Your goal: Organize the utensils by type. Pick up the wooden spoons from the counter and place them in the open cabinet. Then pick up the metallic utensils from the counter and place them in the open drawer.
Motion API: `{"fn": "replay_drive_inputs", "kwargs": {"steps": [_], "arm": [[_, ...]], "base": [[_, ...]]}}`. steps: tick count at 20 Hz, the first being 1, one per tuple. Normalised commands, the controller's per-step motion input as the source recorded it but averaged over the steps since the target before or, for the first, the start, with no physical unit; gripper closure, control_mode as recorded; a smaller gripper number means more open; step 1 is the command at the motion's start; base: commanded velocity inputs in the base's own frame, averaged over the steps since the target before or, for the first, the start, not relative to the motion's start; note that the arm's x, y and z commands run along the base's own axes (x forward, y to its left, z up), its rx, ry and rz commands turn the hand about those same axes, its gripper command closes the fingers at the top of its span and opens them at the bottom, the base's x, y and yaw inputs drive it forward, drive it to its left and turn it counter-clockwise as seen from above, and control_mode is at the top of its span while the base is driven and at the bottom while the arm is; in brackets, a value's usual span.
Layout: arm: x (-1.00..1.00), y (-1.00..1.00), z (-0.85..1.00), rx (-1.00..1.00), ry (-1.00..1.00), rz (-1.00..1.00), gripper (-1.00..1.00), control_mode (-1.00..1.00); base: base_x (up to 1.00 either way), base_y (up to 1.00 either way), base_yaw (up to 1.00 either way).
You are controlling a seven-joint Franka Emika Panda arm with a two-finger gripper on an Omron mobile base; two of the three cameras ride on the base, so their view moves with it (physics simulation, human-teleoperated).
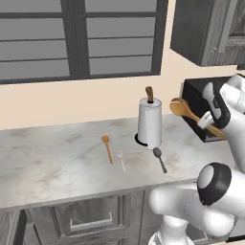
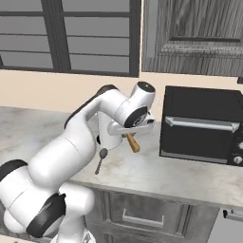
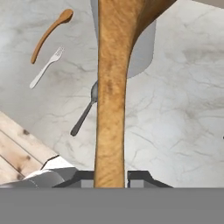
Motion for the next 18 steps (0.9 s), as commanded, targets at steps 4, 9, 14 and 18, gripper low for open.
{"fn": "replay_drive_inputs", "kwargs": {"steps": [4,9,14,18], "arm": [[-0.12,0.43,0.35,-0.01,-0.03,0.00,1.00,-1.00],[-0.15,0.38,0.19,0.00,0.00,0.00,1.00,-1.00],[-0.04,0.07,0.01,0.01,-0.02,0.00,1.00,1.00],[0.00,0.00,0.00,0.00,0.00,0.00,1.00,1.00]], "base": [[0.00,0.00,0.00],[0.00,0.00,0.00],[-0.03,0.01,0.00],[-0.45,-0.01,-0.07]]}}
